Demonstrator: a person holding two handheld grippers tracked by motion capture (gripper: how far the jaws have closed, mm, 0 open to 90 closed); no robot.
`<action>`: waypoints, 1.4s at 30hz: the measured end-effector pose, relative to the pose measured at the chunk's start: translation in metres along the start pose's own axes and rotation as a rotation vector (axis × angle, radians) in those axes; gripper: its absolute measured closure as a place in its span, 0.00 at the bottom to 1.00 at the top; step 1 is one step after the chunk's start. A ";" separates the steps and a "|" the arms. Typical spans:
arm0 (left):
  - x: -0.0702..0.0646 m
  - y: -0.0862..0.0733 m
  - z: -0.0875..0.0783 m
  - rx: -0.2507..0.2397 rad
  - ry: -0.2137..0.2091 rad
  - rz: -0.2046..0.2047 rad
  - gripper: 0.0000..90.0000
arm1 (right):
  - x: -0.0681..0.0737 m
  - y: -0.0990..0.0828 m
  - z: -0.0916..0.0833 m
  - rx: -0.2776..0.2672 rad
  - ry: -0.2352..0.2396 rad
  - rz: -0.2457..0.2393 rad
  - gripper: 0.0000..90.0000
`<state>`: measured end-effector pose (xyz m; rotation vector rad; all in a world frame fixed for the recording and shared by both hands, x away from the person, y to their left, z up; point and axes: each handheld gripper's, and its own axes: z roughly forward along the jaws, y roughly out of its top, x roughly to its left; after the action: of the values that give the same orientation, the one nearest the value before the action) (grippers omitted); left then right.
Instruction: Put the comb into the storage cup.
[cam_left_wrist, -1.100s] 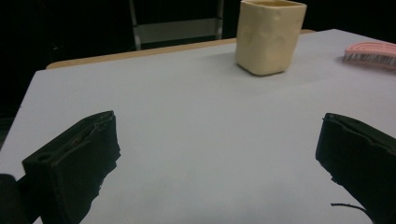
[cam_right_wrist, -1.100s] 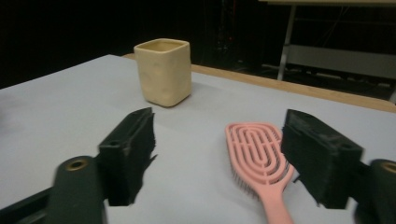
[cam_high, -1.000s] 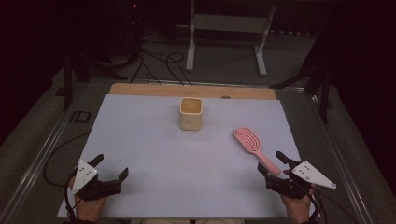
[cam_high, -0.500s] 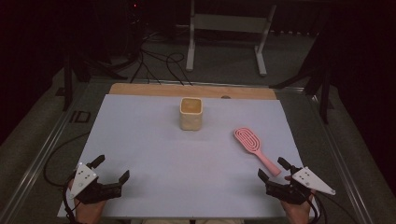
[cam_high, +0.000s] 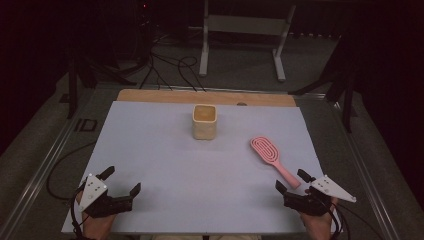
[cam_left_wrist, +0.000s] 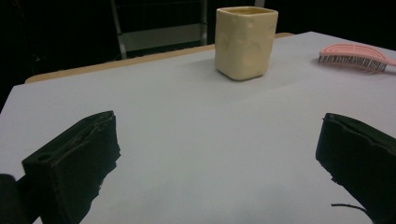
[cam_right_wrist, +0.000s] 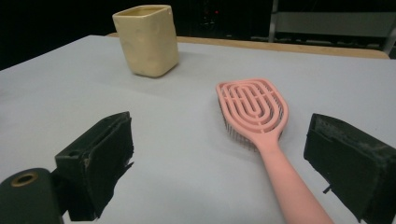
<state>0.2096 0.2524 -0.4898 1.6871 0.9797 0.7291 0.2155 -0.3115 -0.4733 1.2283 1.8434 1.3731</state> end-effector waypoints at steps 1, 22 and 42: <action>0.000 -0.001 0.002 0.009 0.000 0.004 0.00 | 0.000 0.001 -0.001 0.001 -0.003 0.005 0.09; 0.002 -0.004 0.004 0.029 0.013 -0.002 0.00 | -0.008 0.058 0.007 0.105 0.016 -0.044 0.09; 0.001 -0.005 0.004 0.028 0.020 -0.003 0.00 | -0.012 0.101 0.034 0.217 -0.036 -0.139 0.09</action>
<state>0.2119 0.2521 -0.4953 1.7056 1.0101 0.7349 0.2839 -0.2994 -0.3920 1.1946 2.0532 1.0928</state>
